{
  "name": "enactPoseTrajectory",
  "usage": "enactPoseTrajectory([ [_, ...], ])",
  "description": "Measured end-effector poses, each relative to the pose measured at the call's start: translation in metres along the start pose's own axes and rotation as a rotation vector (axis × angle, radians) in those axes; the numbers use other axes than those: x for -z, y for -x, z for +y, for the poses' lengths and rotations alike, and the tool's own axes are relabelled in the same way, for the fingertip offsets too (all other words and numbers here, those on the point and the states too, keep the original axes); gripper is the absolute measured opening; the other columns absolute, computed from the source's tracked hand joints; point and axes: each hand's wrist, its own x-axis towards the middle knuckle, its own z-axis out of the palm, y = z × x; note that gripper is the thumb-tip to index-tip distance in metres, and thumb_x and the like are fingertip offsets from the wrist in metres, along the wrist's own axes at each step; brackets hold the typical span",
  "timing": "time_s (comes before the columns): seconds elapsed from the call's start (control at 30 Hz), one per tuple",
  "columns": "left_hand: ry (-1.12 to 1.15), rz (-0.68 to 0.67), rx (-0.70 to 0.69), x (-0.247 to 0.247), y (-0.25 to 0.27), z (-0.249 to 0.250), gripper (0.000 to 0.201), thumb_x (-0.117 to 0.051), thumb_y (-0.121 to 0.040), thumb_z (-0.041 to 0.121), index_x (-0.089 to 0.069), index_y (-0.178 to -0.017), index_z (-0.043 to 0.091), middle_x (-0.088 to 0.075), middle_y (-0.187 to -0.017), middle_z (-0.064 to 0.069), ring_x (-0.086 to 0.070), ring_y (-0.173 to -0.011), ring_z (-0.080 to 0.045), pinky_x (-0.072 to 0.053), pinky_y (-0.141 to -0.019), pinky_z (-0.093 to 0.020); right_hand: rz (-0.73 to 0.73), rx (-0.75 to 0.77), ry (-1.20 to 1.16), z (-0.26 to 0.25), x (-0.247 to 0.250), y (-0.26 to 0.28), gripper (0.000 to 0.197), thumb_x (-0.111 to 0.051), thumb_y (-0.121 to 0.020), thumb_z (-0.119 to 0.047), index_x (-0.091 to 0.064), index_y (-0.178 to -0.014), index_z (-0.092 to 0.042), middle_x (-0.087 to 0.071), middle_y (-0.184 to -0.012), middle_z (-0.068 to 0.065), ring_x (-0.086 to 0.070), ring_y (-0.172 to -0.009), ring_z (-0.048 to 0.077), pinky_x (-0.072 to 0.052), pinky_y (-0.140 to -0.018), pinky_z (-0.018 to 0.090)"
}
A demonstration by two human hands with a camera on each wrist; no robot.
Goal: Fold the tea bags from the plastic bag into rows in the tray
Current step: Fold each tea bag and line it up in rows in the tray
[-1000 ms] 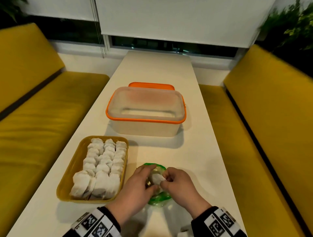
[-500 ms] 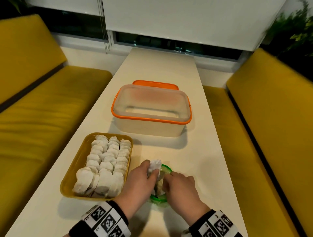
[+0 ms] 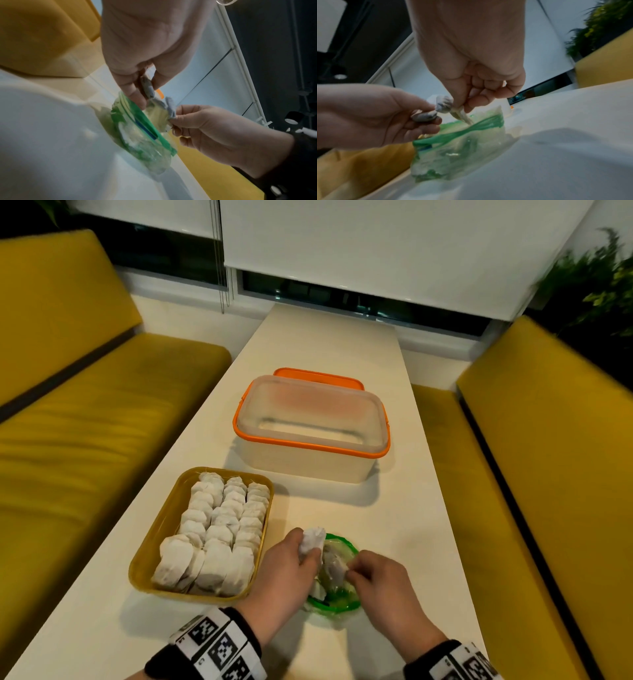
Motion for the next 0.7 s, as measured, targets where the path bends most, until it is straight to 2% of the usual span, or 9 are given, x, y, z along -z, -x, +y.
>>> enactPoseTrajectory([
  [0.03, 0.05, -0.009, 0.021, 0.0, 0.001, 0.0, 0.006, -0.052, -0.09, 0.02, -0.046, -0.088, 0.023, -0.065, -0.077, 0.001, -0.066, -0.07, -0.015, -0.053, -0.065, -0.035, 0.021, -0.026, -0.103, 0.001, 0.003, 0.003, 0.026, -0.065, -0.081, -0.012, -0.057, -0.061, -0.026, -0.062, -0.064, -0.005, -0.055, -0.064, 0.005, -0.04, -0.06, 0.016],
  [0.13, 0.274, -0.048, 0.101, 0.003, 0.005, 0.005, 0.023, -0.044, -0.087, 0.004, -0.051, -0.1, 0.022, -0.067, -0.084, -0.007, -0.071, -0.068, -0.019, -0.06, -0.063, -0.038, 0.118, 0.003, -0.23, 0.005, 0.007, 0.012, 0.024, -0.067, -0.081, -0.008, -0.062, -0.065, -0.025, -0.064, -0.068, -0.006, -0.055, -0.066, 0.006, -0.041, -0.061, 0.019],
  [0.2, 0.459, -0.082, 0.176, 0.004, 0.008, 0.012, 0.03, -0.039, -0.087, -0.002, -0.055, -0.103, 0.017, -0.067, -0.092, -0.015, -0.071, -0.071, -0.026, -0.06, -0.063, -0.039, 0.21, 0.132, -0.174, 0.005, 0.007, 0.016, 0.018, -0.065, -0.082, -0.011, -0.063, -0.072, -0.026, -0.064, -0.075, -0.011, -0.057, -0.07, 0.007, -0.043, -0.063, 0.019],
  [0.3, 0.616, -0.115, 0.245, 0.005, 0.009, 0.02, 0.027, -0.037, -0.087, -0.004, -0.055, -0.105, 0.005, -0.065, -0.1, -0.024, -0.068, -0.071, -0.027, -0.059, -0.063, -0.036, 0.248, 0.286, 0.085, 0.004, 0.008, 0.016, 0.011, -0.058, -0.077, -0.017, -0.065, -0.078, -0.026, -0.064, -0.071, -0.012, -0.059, -0.066, 0.011, -0.047, -0.062, 0.032],
  [0.4, 0.576, -0.093, 0.24, 0.003, 0.008, 0.019, 0.029, -0.035, -0.086, -0.004, -0.055, -0.102, 0.009, -0.063, -0.1, -0.024, -0.065, -0.072, -0.028, -0.058, -0.066, -0.039, 0.196, 0.254, 0.365, 0.003, 0.008, 0.014, 0.009, -0.062, -0.069, -0.019, -0.065, -0.066, -0.028, -0.061, -0.058, -0.008, -0.057, -0.056, 0.014, -0.042, -0.055, 0.031],
  [0.47, 0.483, -0.076, 0.214, 0.002, 0.01, 0.018, 0.029, -0.034, -0.089, -0.001, -0.055, -0.099, 0.016, -0.064, -0.097, -0.018, -0.068, -0.076, -0.03, -0.06, -0.068, -0.041, 0.154, 0.25, 0.562, 0.002, 0.006, 0.013, 0.007, -0.066, -0.054, -0.024, -0.064, -0.054, -0.03, -0.054, -0.048, -0.007, -0.052, -0.045, 0.011, -0.032, -0.049, 0.026],
  [0.53, 0.397, -0.066, 0.181, 0.0, 0.012, 0.017, 0.03, -0.033, -0.09, 0.001, -0.053, -0.099, 0.022, -0.064, -0.096, -0.013, -0.069, -0.078, -0.03, -0.06, -0.068, -0.044, 0.158, 0.264, 0.664, 0.002, 0.005, 0.014, 0.007, -0.067, -0.047, -0.025, -0.063, -0.05, -0.03, -0.05, -0.045, -0.007, -0.05, -0.042, 0.011, -0.026, -0.049, 0.025],
  [0.6, 0.332, -0.06, 0.137, 0.0, 0.015, 0.018, 0.032, -0.033, -0.088, 0.001, -0.053, -0.1, 0.023, -0.064, -0.092, -0.012, -0.068, -0.076, -0.031, -0.059, -0.065, -0.047, 0.184, 0.288, 0.647, 0.007, 0.004, 0.015, 0.008, -0.068, -0.048, -0.025, -0.063, -0.052, -0.029, -0.051, -0.048, -0.008, -0.051, -0.044, 0.012, -0.026, -0.049, 0.026],
  [0.7, 0.309, -0.065, 0.118, 0.0, 0.014, 0.019, 0.032, -0.033, -0.087, 0.001, -0.053, -0.099, 0.022, -0.065, -0.089, -0.014, -0.068, -0.073, -0.033, -0.058, -0.063, -0.049, 0.234, 0.302, 0.521, 0.013, 0.003, 0.018, 0.011, -0.067, -0.054, -0.021, -0.066, -0.061, -0.029, -0.057, -0.058, -0.01, -0.055, -0.051, 0.013, -0.034, -0.048, 0.028],
])
